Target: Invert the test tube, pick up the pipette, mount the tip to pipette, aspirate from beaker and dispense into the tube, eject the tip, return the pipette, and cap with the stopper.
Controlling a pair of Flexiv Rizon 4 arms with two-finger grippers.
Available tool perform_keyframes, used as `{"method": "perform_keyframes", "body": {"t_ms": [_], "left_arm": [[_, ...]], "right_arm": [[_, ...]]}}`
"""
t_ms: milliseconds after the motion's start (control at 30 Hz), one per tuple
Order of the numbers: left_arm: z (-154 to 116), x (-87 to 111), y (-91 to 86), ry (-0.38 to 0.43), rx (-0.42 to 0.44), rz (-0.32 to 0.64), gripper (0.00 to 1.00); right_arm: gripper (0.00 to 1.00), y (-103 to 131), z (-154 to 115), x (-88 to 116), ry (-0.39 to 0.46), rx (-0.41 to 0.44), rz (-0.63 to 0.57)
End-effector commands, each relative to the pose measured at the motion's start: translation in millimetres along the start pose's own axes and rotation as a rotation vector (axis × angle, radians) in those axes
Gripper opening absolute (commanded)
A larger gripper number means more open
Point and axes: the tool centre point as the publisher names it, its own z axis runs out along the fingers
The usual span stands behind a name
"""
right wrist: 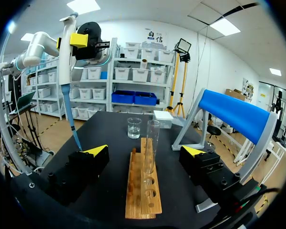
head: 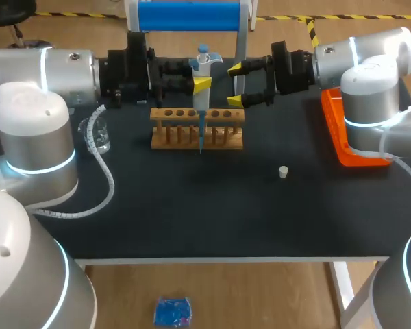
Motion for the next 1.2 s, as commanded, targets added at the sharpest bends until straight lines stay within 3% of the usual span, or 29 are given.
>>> {"method": "perform_keyframes", "body": {"t_ms": [33,667,900,1200], "left_arm": [[3,-0.7,-1.9,0.010,-0.010,0.001,0.00],[4,0.3,-1.6,0.021,-0.027,-0.001,0.00],[4,0.3,-1.6,0.021,-0.027,-0.001,0.00],[4,0.3,-1.6,0.021,-0.027,-0.001,0.00]], "right_arm": [[1.00,0,-1,0,0.001,0.001,0.000],[1.00,0,-1,0,0.001,0.001,0.000],[1.00,0,-53,41,-0.012,0.000,0.003],[1.00,26,-112,108,-0.012,-0.069,-0.009]]}}
